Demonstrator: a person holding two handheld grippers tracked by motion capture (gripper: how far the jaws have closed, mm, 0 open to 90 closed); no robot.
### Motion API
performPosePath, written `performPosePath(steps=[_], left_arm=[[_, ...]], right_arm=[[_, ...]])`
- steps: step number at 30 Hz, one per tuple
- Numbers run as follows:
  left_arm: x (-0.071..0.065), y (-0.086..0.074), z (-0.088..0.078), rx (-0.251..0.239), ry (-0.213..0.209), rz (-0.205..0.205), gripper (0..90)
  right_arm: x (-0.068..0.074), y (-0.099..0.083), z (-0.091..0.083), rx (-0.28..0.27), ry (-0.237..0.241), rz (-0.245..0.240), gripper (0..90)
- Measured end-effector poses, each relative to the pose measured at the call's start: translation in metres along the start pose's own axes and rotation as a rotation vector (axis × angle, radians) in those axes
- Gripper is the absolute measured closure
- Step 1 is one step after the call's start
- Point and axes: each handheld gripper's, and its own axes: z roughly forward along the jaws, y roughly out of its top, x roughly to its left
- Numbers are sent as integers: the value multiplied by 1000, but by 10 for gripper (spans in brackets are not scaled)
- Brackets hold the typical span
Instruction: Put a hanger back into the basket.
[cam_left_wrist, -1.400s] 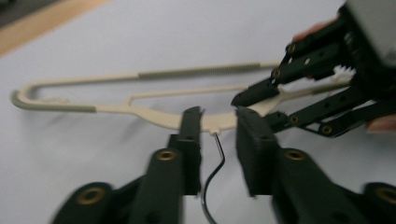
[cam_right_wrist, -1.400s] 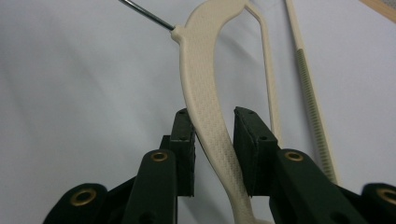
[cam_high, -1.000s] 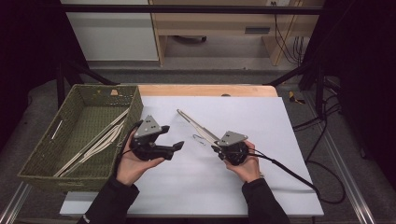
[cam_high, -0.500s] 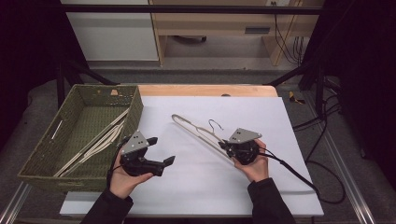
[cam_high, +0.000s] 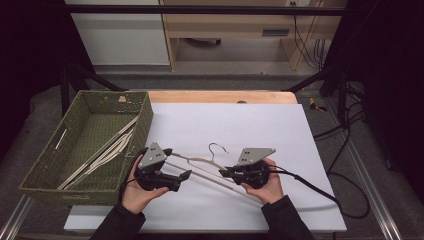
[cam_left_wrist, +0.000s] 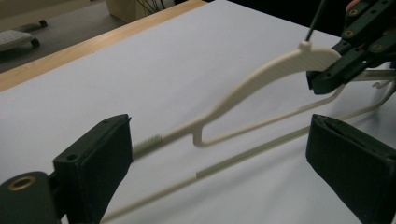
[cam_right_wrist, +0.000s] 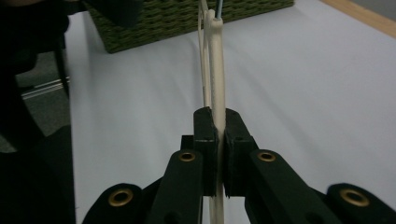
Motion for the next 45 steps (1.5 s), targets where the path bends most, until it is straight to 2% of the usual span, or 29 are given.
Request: performPosePath(steps=[3,8,13,15,16,18,24,25,28,31,33,36,39,42,45], left_arm=[[0,-1,6,21,-19,22,129],[-4,-3,11,53,-65,60,310],[-7,-4,13,77,-115,90,479],[-8,-5,14,96,-112,110,540],[-8,-6,15,99,-110,106,561],[-7,-7,16,108,-132,95,612],[-8,-8,16,140,-133,134,658],[-8,-8,16,143,-134,136,671],[-10,-8,16,154,-164,134,728],[-14,-7,16,155,-177,140,763],[-15,-7,15,158,-196,123,789],[-17,-6,15,157,-209,125,806],[-19,-6,14,156,-236,118,830],[-23,-5,14,149,-280,111,857],[-28,-4,13,140,-277,115,867]], right_arm=[[6,2,5,9,44,-14,869],[13,4,12,21,87,-29,869],[14,2,14,40,91,-32,869],[14,2,14,41,94,-34,869],[14,2,13,40,97,-35,869],[14,3,12,37,105,-38,869],[14,2,13,53,109,-36,865],[13,2,13,54,107,-37,859],[11,2,12,42,58,-34,824],[10,3,9,32,41,-30,797],[10,4,8,23,14,-28,734],[9,3,8,18,-16,-32,694],[9,2,9,19,-43,-38,614],[8,2,9,5,-61,-38,541],[7,2,6,-8,-65,-36,507]])
